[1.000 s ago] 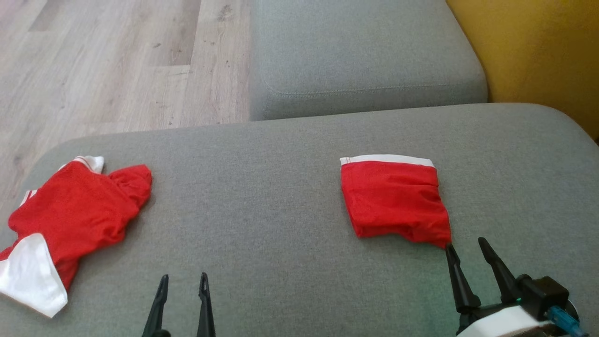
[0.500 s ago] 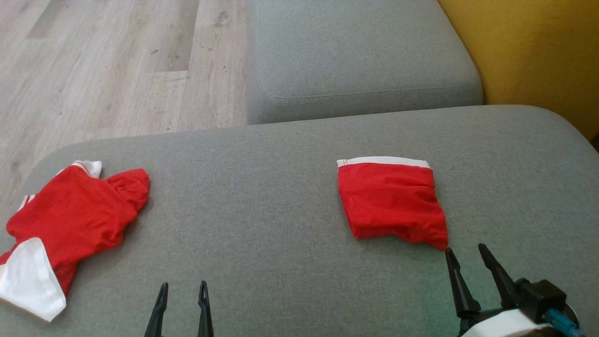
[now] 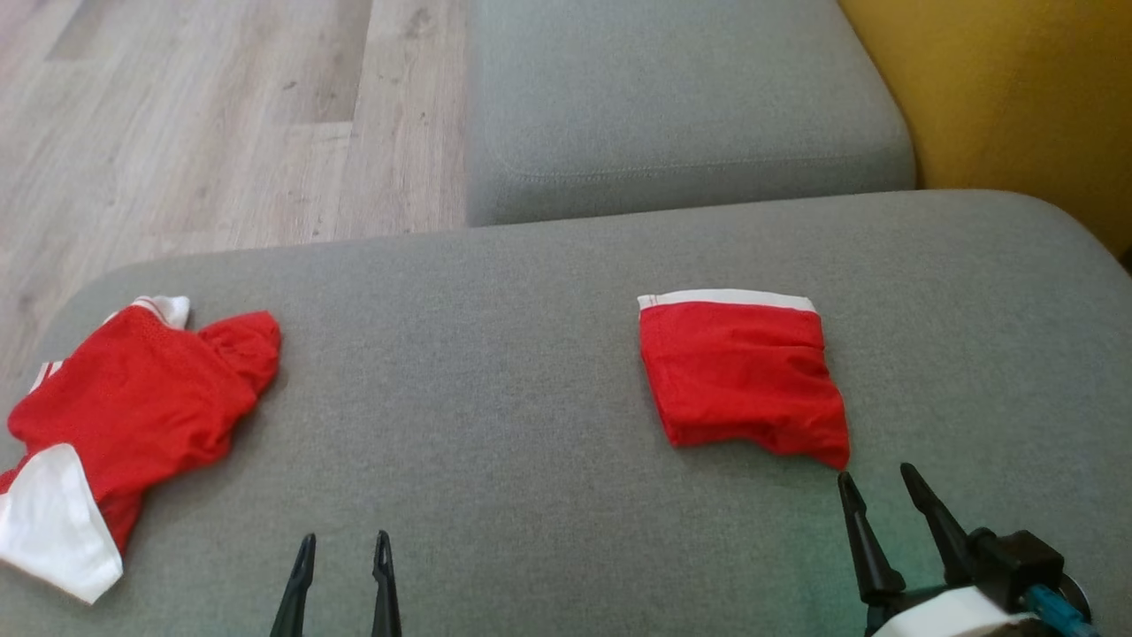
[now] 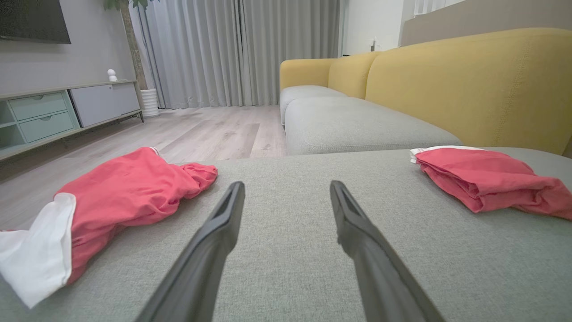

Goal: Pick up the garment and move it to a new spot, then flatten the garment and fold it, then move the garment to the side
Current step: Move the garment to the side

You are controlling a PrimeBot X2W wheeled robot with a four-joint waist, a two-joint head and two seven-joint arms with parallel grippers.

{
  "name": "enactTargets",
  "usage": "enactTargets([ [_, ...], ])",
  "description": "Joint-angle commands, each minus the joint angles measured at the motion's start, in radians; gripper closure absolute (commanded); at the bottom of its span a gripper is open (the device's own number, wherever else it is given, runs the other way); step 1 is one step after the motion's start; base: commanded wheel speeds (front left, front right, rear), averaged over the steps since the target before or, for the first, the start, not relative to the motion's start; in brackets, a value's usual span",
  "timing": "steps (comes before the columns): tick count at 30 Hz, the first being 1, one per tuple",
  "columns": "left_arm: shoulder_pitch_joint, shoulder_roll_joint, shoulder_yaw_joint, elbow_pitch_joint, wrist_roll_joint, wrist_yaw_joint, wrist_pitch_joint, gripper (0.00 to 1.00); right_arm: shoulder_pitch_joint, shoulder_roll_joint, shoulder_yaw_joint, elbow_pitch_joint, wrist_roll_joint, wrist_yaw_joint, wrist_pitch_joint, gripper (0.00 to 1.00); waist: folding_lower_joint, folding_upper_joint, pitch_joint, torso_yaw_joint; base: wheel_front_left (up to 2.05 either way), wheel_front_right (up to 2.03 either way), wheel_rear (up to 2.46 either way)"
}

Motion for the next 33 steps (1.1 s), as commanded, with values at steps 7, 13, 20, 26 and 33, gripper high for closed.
enactTargets([
  [7,-0.074,-0.009,0.02,-0.062,0.044,0.009,-0.005,0.0,-0.097,-0.038,0.013,0.031,-0.004,0.007,-0.012,0.0,0.0,0.0,0.063,0.014,0.0,0.0,0.0],
  [13,-0.116,-0.009,-0.02,-0.08,0.051,0.009,-0.005,0.0,-0.214,-0.074,-0.007,0.132,0.028,0.007,-0.007,0.0,0.0,0.0,0.132,0.035,0.0,0.0,0.0],
  [20,-0.181,-0.009,-0.061,-0.08,0.061,0.012,-0.005,0.0,-0.396,-0.12,-0.022,0.28,0.094,0.007,0.126,0.0,0.0,0.0,0.217,0.049,0.0,0.0,0.0],
  [26,-0.235,-0.009,-0.092,-0.071,0.07,0.002,-0.005,0.0,-0.543,-0.141,0.019,0.409,0.169,0.007,0.209,0.0,0.0,0.0,0.278,0.062,0.0,0.0,0.0],
  [33,-0.273,-0.009,-0.115,-0.069,0.065,0.008,-0.005,0.0,-0.619,-0.109,0.12,0.545,0.282,0.007,0.296,0.91,0.0,0.0,0.328,0.075,0.0,0.0,0.0],
])
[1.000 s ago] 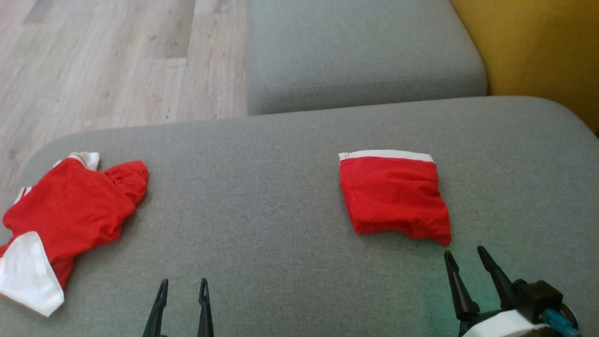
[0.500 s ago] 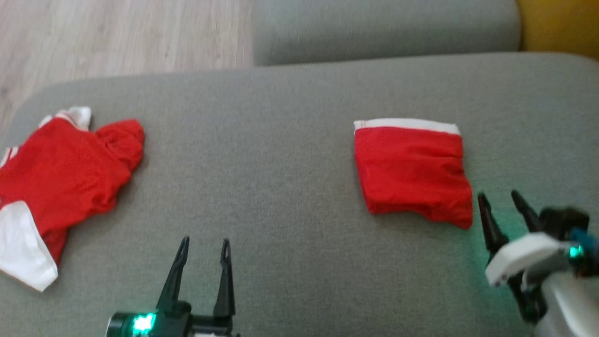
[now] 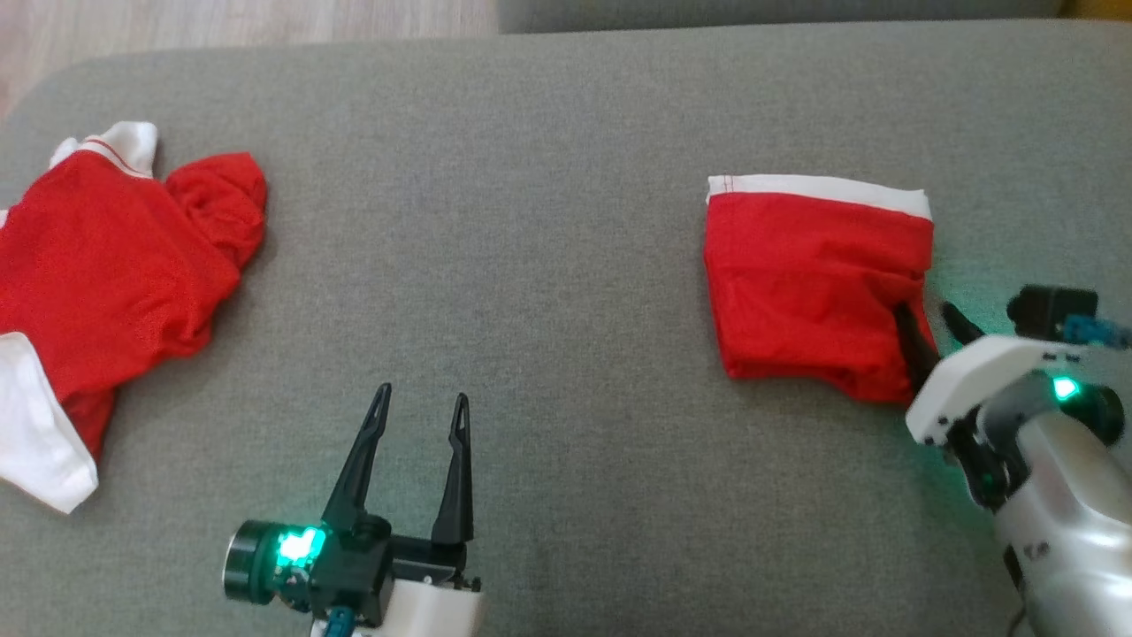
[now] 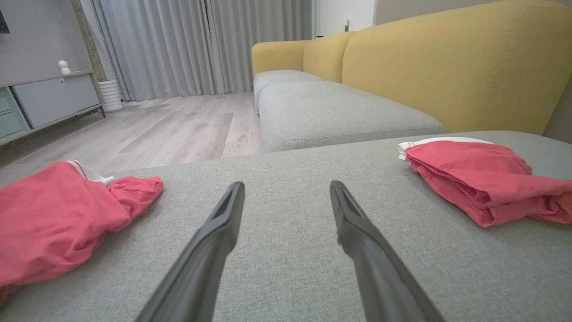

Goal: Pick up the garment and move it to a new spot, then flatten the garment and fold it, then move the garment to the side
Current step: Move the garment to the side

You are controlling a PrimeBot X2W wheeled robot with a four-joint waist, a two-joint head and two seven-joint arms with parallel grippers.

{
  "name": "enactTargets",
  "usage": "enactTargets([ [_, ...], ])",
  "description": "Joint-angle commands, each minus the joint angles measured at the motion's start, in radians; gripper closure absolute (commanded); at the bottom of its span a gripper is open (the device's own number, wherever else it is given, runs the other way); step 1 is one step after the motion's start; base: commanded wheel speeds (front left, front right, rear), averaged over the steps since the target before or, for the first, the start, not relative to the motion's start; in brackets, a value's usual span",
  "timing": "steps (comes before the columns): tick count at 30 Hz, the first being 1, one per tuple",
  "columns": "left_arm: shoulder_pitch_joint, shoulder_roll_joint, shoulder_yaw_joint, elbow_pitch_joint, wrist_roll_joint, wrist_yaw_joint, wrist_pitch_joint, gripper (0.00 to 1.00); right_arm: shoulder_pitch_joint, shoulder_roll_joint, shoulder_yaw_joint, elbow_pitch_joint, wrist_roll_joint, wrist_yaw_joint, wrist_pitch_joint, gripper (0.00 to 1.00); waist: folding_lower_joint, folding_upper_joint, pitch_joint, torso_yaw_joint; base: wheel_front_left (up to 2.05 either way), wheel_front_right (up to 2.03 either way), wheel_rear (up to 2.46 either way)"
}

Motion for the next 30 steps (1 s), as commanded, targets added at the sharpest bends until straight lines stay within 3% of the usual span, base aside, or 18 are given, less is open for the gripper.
enactTargets([
  [1,-0.037,-0.006,0.023,-0.027,0.004,0.009,-0.005,0.0,-0.023,0.012,0.052,-0.007,0.051,0.007,0.017,1.0,-0.0002,0.0,0.018,0.003,0.0,0.0,0.0],
  [5,-0.049,-0.006,0.025,-0.037,-0.003,0.021,-0.005,0.0,-0.053,-0.039,0.096,-0.012,0.091,0.007,-0.013,1.0,-0.0002,0.0,0.044,-0.019,0.0,0.0,0.0],
  [15,-0.147,0.0,0.018,-0.076,0.027,-0.001,-0.005,0.0,-0.203,-0.315,0.113,-0.045,0.066,0.007,-0.039,1.0,-0.0002,0.0,0.208,-0.138,0.0,0.0,0.0],
  [22,-0.247,0.011,0.008,-0.08,0.053,-0.016,-0.005,0.0,-0.284,-0.446,0.096,-0.042,0.064,0.007,-0.048,1.0,-0.0002,0.0,0.308,-0.17,0.0,0.0,0.0],
  [26,-0.284,0.014,0.003,-0.073,0.056,-0.017,-0.005,0.0,-0.32,-0.477,0.071,-0.022,0.035,0.007,-0.063,1.0,-0.0002,0.0,0.33,-0.175,0.0,0.0,0.0],
  [28,-0.293,0.014,-0.001,-0.066,0.054,-0.018,-0.005,0.0,-0.337,-0.481,0.043,-0.005,-0.011,0.007,-0.101,0.0,-0.0002,0.0,0.326,-0.173,0.0,0.0,0.0],
  [30,-0.293,0.013,-0.006,-0.055,0.048,-0.017,-0.005,0.0,-0.346,-0.462,0.018,0.016,-0.066,0.007,-0.146,0.0,-0.0002,0.0,0.308,-0.167,0.0,0.0,0.0],
])
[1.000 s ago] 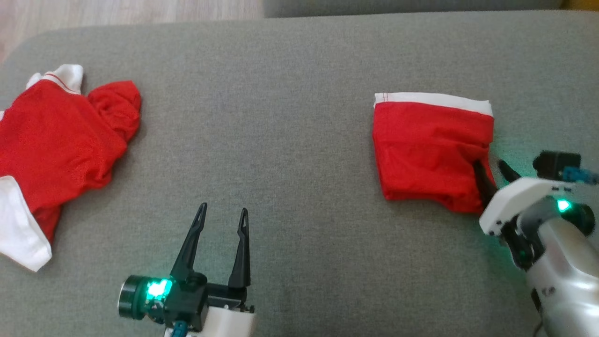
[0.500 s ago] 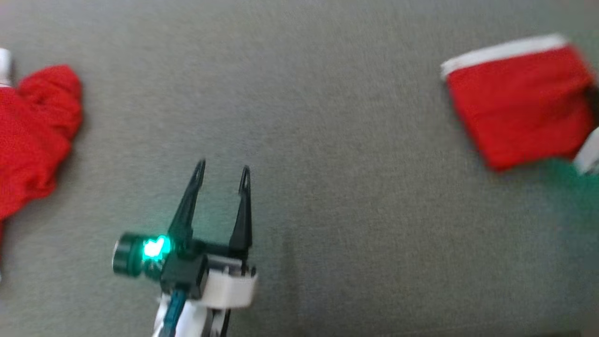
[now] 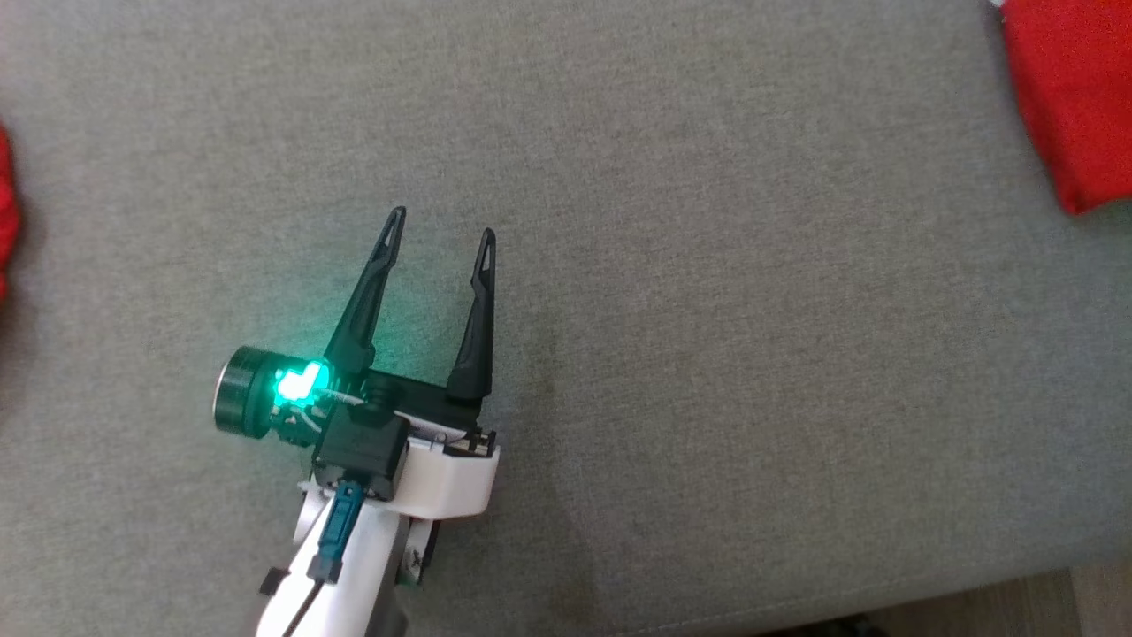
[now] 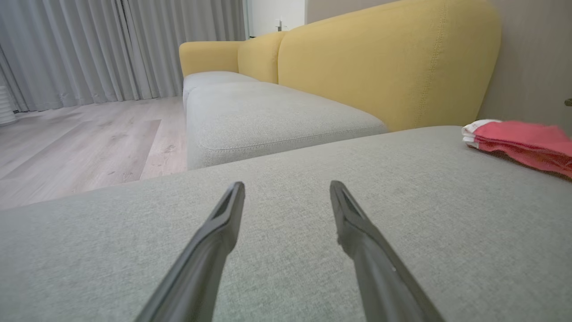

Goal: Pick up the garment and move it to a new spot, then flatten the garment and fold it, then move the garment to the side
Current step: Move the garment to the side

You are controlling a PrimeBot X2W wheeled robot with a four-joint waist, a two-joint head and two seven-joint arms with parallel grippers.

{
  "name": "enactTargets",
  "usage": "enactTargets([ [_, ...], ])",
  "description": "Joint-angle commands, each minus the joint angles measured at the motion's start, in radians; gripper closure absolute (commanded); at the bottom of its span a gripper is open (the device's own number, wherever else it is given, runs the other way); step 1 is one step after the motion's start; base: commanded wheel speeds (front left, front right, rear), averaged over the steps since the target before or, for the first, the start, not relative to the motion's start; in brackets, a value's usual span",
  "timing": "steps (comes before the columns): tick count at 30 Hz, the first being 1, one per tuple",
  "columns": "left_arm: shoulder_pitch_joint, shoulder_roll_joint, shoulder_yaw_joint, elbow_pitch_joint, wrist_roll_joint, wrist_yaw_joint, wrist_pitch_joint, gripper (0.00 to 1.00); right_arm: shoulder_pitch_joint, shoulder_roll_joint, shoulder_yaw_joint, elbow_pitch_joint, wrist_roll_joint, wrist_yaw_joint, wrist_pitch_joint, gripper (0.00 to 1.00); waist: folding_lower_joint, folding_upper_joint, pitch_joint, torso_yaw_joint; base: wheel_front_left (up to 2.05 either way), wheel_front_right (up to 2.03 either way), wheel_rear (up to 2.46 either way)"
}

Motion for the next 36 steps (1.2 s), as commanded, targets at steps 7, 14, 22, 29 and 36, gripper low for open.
enactTargets([
  [7,0.068,0.001,0.03,0.006,-0.049,0.032,-0.005,0.0,0.098,0.181,-0.062,0.008,-0.111,0.006,-0.126,0.0,-0.0003,0.0001,-0.18,0.043,0.0,0.0,0.0],
  [14,0.191,-0.005,0.069,0.061,-0.107,0.064,-0.005,0.0,0.328,0.394,-0.02,-0.068,-0.081,0.006,-0.154,0.0,-0.0003,0.0001,-0.374,0.085,0.0,0.0,0.0],
  [22,0.304,-0.008,0.13,0.077,-0.148,0.045,-0.005,0.0,0.578,0.524,-0.05,-0.253,-0.071,0.006,-0.159,0.0,-0.0003,0.0001,-0.544,0.118,0.0,0.0,0.0],
  [29,0.375,-0.009,0.175,0.047,-0.123,0.019,-0.005,0.0,0.789,0.591,-0.127,-0.537,-0.183,0.006,-0.159,0.0,-0.0003,0.0001,-0.607,0.12,0.0,0.0,0.0],
  [36,0.442,-0.01,0.203,-0.008,-0.121,0.007,-0.005,0.0,0.914,0.615,-0.134,-0.644,-0.213,0.006,-0.159,0.0,-0.0003,0.0001,-0.635,0.122,0.0,0.0,0.0],
])
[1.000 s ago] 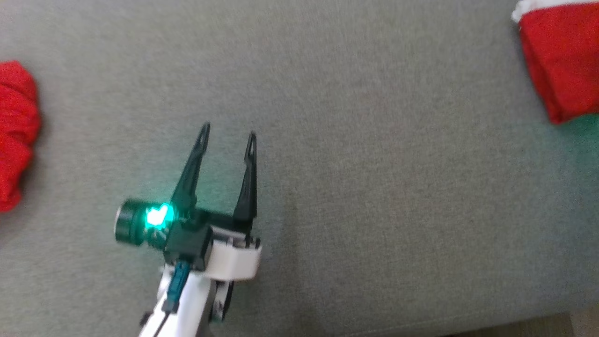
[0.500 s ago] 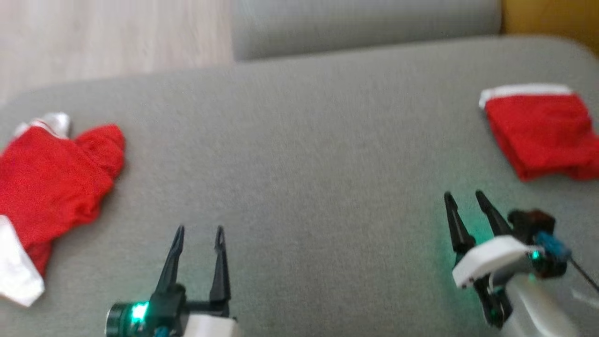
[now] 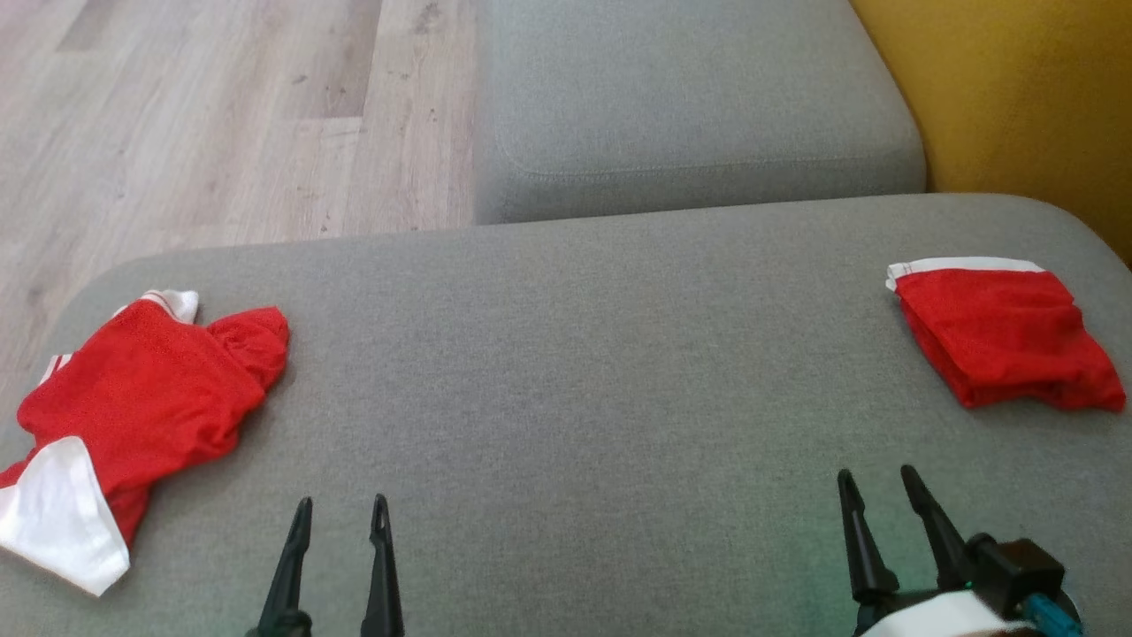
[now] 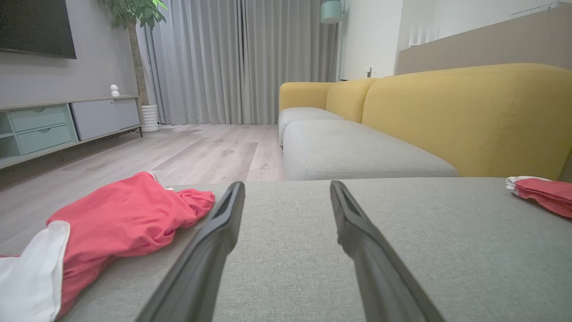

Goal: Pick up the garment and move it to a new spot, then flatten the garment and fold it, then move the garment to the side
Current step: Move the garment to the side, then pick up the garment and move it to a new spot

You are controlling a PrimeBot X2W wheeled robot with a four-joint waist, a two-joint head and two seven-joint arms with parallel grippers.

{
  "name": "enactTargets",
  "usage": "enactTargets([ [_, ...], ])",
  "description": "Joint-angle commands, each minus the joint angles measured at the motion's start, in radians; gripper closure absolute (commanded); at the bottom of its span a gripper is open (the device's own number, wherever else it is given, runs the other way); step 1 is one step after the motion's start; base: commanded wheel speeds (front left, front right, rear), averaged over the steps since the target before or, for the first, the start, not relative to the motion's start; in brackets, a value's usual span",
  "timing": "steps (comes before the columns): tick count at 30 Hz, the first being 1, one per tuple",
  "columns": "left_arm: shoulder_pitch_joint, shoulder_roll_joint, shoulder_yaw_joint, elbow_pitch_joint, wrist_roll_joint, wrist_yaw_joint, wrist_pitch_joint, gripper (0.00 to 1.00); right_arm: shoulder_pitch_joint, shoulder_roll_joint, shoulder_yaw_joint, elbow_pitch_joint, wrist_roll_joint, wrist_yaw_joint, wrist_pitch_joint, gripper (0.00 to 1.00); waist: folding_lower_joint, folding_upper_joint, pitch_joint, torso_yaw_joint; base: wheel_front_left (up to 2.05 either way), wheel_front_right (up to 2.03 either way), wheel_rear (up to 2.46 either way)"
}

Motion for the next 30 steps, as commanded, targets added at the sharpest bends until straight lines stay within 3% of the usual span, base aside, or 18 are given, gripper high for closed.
enactTargets([
  [1,-0.027,-0.006,0.044,-0.041,0.009,0.007,-0.005,0.0,-0.032,-0.001,0.023,-0.045,-0.014,0.006,-0.013,0.0,0.0002,-0.0001,-0.007,0.001,0.0,0.0,0.0],
  [22,-0.027,-0.007,0.048,-0.033,0.017,0.009,-0.005,0.0,-0.011,0.008,0.005,-0.075,-0.028,0.006,-0.014,0.0,0.0002,-0.0001,-0.011,0.016,0.0,0.0,0.0],
  [30,-0.045,-0.007,0.046,-0.035,0.024,0.01,-0.005,0.0,-0.009,0.018,0.02,-0.085,-0.019,0.006,-0.014,0.0,0.0002,-0.0001,0.0,0.13,0.0,0.0,0.0],
])
